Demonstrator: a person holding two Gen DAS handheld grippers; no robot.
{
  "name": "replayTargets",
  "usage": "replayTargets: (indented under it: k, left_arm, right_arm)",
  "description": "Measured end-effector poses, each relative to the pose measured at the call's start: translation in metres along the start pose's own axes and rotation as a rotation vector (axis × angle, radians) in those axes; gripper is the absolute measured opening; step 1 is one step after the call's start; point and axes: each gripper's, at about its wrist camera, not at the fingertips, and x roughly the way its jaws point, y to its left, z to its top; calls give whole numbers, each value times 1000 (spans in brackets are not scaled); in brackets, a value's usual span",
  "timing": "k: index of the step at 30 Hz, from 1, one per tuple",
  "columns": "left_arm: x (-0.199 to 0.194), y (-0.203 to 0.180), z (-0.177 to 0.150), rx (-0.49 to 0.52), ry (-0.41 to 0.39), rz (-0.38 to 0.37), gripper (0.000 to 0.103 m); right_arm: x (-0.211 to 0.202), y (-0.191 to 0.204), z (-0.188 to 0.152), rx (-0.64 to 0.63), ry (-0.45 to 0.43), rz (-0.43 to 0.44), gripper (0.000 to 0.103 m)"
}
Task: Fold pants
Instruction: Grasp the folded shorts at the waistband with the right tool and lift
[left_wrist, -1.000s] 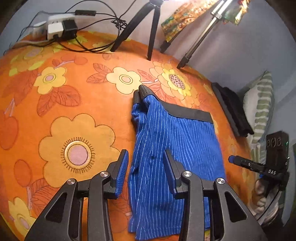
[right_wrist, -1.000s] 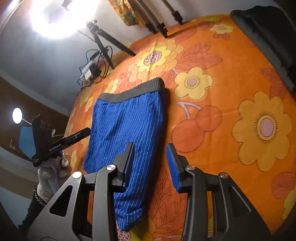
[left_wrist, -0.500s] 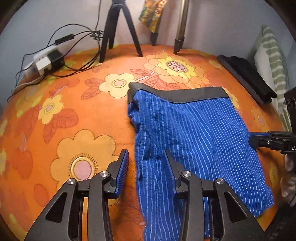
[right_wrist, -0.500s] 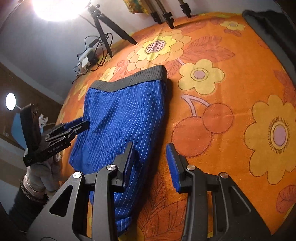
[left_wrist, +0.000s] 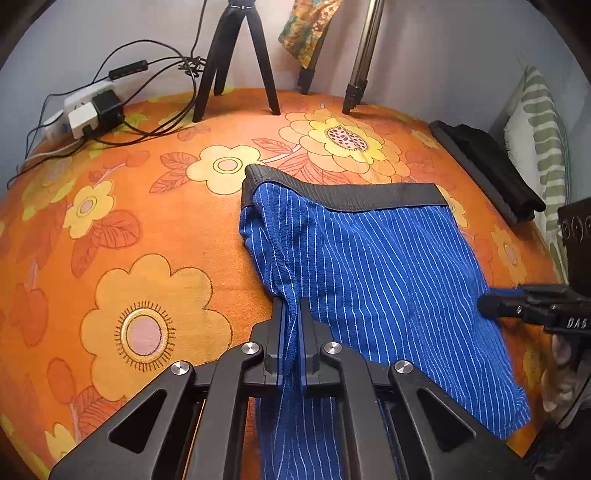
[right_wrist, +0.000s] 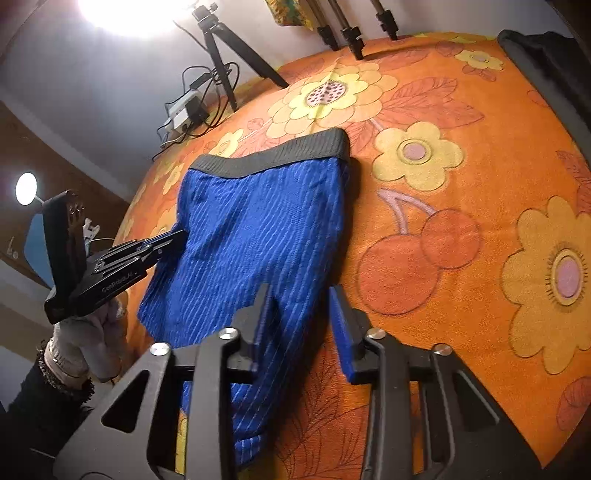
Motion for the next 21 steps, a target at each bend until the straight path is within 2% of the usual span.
replayTargets:
  k: [3,8,15,18,21]
  left_arm:
    - [-1,2,0,-15,5,-12,4]
    - [-3,5,0,-57,2,-26,3]
    - [-25,15,9,-134,-41,-104,3]
    - [-32,14,8,-130,-62,-100,3]
    - [-28,14,4,-134,-43,-98,3]
  right_arm:
    - [2,5,-2,-26,-2,2,23]
    - [5,2,-3,3,3,39,8]
    - [-14,-4,2,48,-61,93,7]
    - [-18,-4,3,47,-74,92,7]
    - [-14,-6,2,55,-65,89,7]
